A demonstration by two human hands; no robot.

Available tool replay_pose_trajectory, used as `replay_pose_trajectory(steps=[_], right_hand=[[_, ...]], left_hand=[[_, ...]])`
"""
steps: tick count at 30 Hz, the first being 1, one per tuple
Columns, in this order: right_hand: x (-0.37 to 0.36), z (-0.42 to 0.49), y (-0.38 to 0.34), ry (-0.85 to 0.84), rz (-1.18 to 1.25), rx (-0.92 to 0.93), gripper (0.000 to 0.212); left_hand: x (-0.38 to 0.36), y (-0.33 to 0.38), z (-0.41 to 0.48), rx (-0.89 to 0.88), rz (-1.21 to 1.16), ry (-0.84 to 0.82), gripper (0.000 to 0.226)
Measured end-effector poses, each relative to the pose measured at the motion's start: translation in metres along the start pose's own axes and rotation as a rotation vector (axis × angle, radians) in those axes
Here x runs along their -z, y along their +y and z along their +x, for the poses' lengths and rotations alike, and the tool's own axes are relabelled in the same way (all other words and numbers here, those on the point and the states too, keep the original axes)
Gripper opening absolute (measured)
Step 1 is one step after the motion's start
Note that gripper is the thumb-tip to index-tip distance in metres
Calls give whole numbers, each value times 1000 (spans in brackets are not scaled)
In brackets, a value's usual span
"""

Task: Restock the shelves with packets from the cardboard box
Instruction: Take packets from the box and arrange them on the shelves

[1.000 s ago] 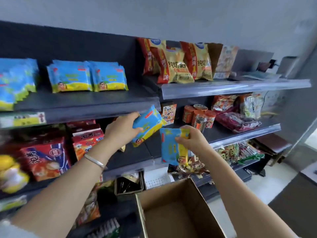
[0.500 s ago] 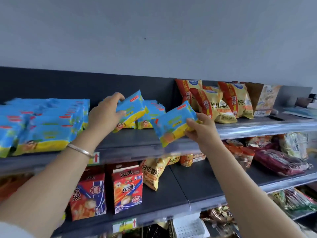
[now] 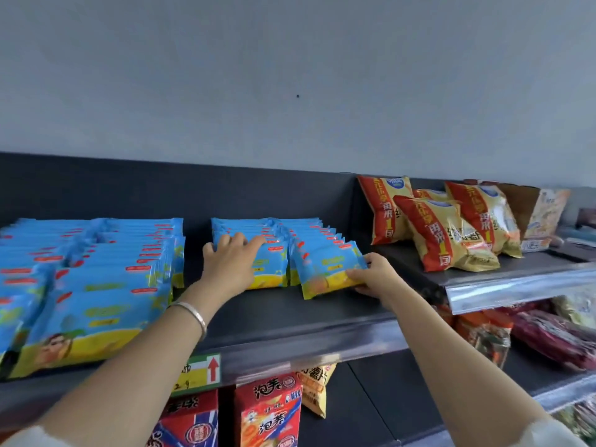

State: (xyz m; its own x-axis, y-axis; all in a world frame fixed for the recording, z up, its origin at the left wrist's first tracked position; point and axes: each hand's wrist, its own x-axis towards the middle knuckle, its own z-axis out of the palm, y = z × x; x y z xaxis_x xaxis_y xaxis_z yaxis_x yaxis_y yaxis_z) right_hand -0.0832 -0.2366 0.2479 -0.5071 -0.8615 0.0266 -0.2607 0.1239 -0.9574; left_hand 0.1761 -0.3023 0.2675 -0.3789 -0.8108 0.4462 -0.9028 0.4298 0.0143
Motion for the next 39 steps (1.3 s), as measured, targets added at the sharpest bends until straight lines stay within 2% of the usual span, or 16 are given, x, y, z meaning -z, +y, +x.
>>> replay_pose_trajectory(steps=[4,10,14,16,18,21,23,29,34,39], right_hand=[[0,7,-4,-21,-166,58,32],[-8,20,3,30,-117,166,35],[-11,25,7,57,-402,198,35],[-9,25,5,35,-457,179,39],[-6,29,4,-1,-431,182,56],[-6,34,2,-134,-238,146,99],[-9,40,1,-212,-117,103,107],[-19,57,-1,-339,0,94,77],[-28,56,1,-220,-172,217,71],[-24,50,-1,-174,-243,299,68]], left_hand=[[-4,0,5,-17,20,-18,67],[-11,8,5,-2,67,-64,74],[-11,19,6,-48,62,-138,79],[-12,23,7,-75,75,-175,86],[-14,24,9,-89,114,-163,93],[-17,25,11,-148,156,-99,97],[-18,26,11,-204,160,-100,95],[-19,19,11,-226,148,-98,88],[-20,4,11,-222,91,-110,90],[-18,8,16,-157,-69,-28,75]])
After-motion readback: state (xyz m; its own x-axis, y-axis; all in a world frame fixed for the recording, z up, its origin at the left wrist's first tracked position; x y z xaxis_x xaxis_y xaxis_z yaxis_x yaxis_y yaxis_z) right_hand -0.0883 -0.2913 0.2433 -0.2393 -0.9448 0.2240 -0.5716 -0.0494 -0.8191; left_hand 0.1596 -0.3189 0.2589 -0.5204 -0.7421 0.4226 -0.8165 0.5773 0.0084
